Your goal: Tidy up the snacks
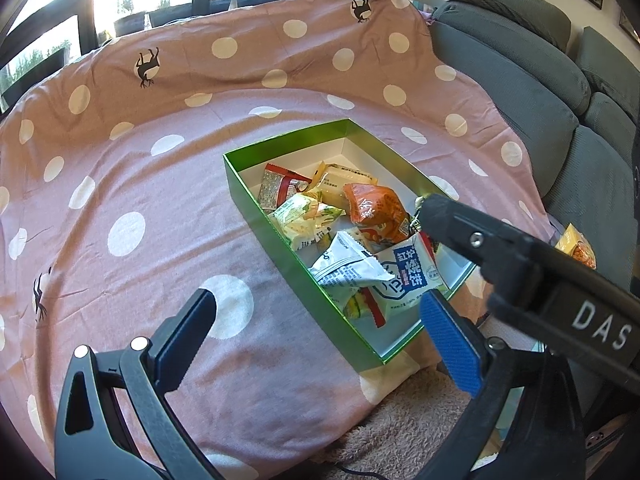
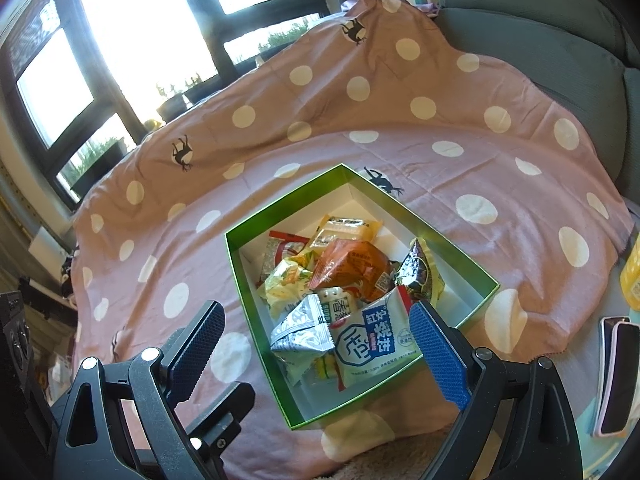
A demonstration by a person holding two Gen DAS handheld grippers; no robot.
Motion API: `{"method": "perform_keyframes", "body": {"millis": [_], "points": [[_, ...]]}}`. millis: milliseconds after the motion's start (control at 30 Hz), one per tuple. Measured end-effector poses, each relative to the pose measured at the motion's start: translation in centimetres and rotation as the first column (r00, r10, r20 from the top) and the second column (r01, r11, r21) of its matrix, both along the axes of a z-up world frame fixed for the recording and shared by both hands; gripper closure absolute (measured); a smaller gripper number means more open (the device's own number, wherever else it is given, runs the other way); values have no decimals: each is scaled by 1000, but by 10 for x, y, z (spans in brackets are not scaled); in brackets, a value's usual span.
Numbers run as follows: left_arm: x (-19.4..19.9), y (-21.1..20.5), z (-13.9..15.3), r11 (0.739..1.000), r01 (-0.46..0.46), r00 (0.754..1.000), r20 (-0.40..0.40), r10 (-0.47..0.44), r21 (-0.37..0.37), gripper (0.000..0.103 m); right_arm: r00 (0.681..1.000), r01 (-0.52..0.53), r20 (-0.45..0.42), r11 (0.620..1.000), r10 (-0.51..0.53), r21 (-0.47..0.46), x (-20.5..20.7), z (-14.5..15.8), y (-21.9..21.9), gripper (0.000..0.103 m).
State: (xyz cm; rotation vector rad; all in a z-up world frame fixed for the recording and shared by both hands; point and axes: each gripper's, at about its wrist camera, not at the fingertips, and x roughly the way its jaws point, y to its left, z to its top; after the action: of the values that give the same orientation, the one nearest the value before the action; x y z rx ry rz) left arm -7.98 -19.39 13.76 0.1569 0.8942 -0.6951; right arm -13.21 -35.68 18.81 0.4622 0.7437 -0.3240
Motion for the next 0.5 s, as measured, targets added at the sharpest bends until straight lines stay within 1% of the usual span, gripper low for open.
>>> {"method": "perform_keyframes", "body": {"millis": [333,433,500], "points": [[4,7,3,1000,-4,1000,-19,4,-31,1,1000,15,3,1000,-15,7,-3,2,-3,9],[4,8,4,1000,-11,1000,-7,10,-23,1,1000,19,3,1000,-19,9,-4,2,-4,9],[4,9,4,1000,-13,1000,-16,12,-26,1,1000,25,0,1000,-25,10,-4,1,-4,9]]}}
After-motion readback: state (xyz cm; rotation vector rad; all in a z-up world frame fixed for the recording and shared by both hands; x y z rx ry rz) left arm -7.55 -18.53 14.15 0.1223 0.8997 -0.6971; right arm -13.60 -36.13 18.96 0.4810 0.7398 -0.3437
